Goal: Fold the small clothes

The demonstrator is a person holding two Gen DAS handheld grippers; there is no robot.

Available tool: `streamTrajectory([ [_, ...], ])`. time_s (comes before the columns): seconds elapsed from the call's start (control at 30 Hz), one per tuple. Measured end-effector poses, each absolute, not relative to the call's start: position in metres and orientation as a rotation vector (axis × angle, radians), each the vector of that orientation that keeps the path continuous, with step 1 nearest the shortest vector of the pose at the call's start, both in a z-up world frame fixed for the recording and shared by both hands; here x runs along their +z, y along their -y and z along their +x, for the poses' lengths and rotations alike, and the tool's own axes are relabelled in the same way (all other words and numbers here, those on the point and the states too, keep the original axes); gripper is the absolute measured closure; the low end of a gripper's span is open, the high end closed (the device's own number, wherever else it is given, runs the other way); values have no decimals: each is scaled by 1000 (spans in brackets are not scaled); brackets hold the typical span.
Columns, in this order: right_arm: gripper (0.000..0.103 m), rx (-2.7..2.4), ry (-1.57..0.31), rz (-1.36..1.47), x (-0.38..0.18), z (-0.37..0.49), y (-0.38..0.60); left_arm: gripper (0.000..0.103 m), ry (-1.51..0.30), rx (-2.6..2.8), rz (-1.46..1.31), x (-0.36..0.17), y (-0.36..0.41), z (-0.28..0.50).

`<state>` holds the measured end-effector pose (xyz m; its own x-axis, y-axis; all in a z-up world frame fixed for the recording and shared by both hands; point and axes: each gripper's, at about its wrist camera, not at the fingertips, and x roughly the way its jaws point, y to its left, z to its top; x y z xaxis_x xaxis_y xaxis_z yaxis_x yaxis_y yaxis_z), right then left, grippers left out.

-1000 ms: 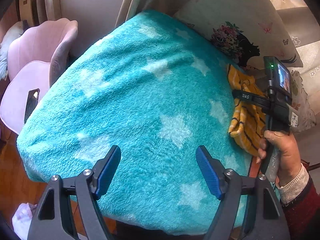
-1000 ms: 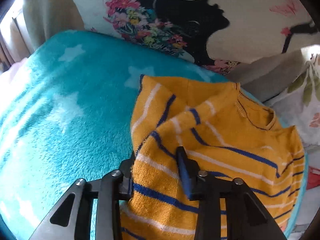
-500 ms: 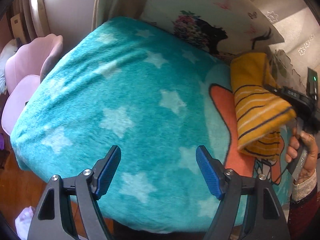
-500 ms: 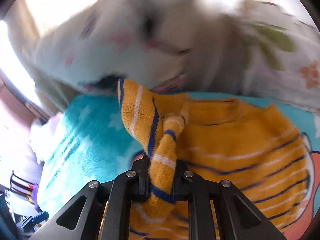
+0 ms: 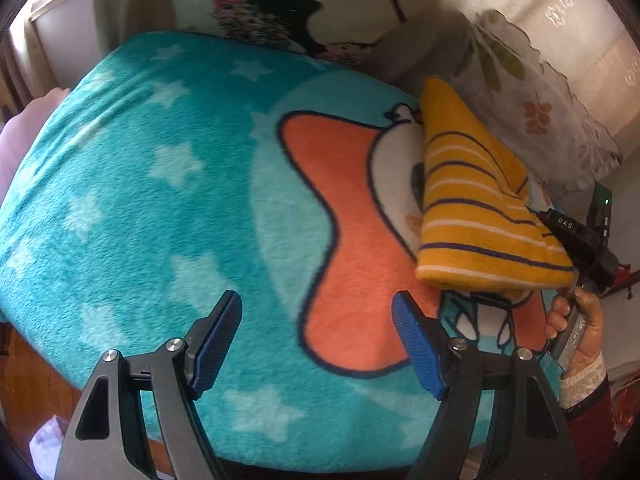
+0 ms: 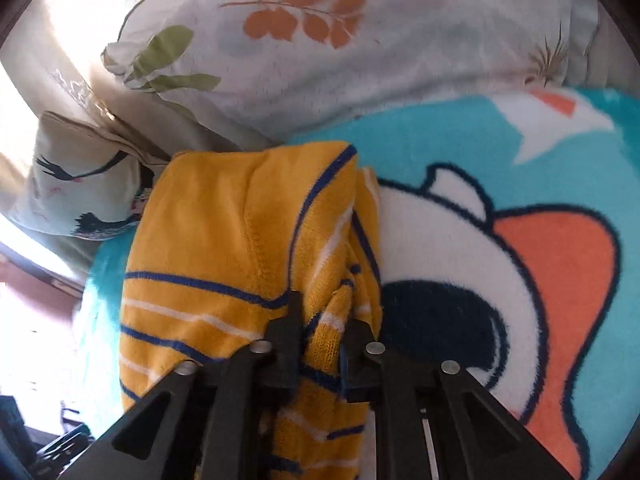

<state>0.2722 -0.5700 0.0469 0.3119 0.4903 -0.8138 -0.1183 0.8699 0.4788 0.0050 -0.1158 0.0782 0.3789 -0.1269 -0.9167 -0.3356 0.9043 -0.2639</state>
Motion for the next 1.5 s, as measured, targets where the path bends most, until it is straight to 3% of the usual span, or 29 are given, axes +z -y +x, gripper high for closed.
streamTrajectory([
  [0.07, 75, 432, -1187, 388, 53, 270, 578, 27, -1177, 125, -436, 81, 124, 15],
  [0.13, 42, 425, -1161, 415, 64, 271, 599, 27, -1163, 106, -437, 82, 130, 31],
  [0.2, 30, 435, -1150, 472, 67, 275, 613, 25, -1137, 67, -451, 82, 136, 52],
  [0.37, 28, 483, -1234, 494, 46, 291, 602, 14, -1081, -95, -484, 69, 155, 118],
  [0.6, 21, 484, -1258, 512, 9, 303, 571, 6, -1168, -296, -676, 1, 164, 197],
  [0.67, 24, 496, -1259, 531, 7, 306, 568, 6, -1152, -323, -715, 1, 164, 202],
  [0.7, 41, 524, -1287, 571, 4, 307, 565, 16, -1154, -376, -749, 3, 165, 205],
  [0.73, 52, 545, -1313, 624, 0, 309, 563, 39, -1165, -409, -782, 5, 166, 206],
  [0.83, 64, 580, -1310, 681, 9, 309, 557, 48, -1150, -378, -761, 25, 163, 201],
  [0.9, 68, 628, -1295, 749, 16, 307, 556, 49, -1136, -367, -729, 44, 162, 196],
  [1.07, 68, 719, -1248, 799, 32, 292, 551, 45, -1106, -300, -597, 80, 165, 179],
  [1.27, 51, 550, -1293, 613, 20, 279, 569, 37, -1220, -86, -377, 50, 181, 169],
  [1.5, 50, 545, -1103, 431, 101, 264, 573, 32, -1112, 4, -393, 91, 180, 121],
])
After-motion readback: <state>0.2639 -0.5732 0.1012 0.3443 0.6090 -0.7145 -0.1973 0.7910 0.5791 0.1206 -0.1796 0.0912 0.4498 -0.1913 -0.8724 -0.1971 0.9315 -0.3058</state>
